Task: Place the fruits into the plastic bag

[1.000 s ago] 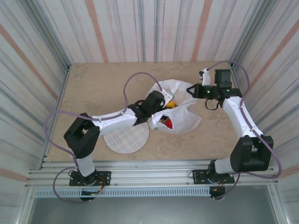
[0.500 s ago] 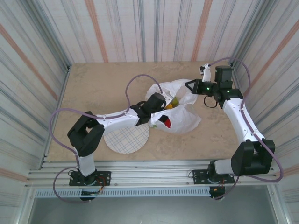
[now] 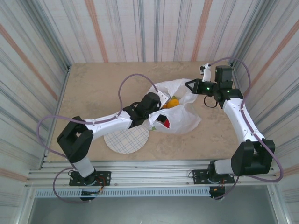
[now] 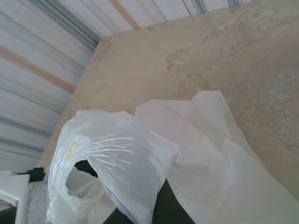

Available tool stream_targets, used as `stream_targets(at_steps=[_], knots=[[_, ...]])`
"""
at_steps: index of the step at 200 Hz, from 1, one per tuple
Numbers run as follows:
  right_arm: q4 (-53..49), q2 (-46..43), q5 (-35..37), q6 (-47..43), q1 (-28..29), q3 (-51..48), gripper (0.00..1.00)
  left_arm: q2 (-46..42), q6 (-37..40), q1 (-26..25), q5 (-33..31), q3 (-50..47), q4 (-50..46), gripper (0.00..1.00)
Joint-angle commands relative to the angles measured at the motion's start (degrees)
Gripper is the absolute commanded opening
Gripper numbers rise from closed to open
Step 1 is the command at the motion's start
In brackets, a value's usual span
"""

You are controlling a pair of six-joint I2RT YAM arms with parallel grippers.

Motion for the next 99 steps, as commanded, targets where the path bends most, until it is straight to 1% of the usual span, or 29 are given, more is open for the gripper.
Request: stream_targets(at_steps=[1,44,62,99], knots=[[0.3,-0.1,-0.8,0.5,-0.5,-0.9,0.00,-3.9,-1.0,-0.2,1.8,-1.9,1.0,0.92],[0.3,-0.1,-1.0,0.2,-1.1,-1.6,0.00,-9.0,-0.8,-0.1,4.7,-6.6,1.3,0.91],[0.4,0.3,-1.2,0.2,-1.3,-1.7,0.00,-11.5,-1.0,0.1,4.9,-9.3,1.9,0.91],[0.7,1.0,-1.4,0.2,-1.2,-1.7,0.00,-18.4,-2.5,2.5,6.6,-14.8,3.1,0.90]])
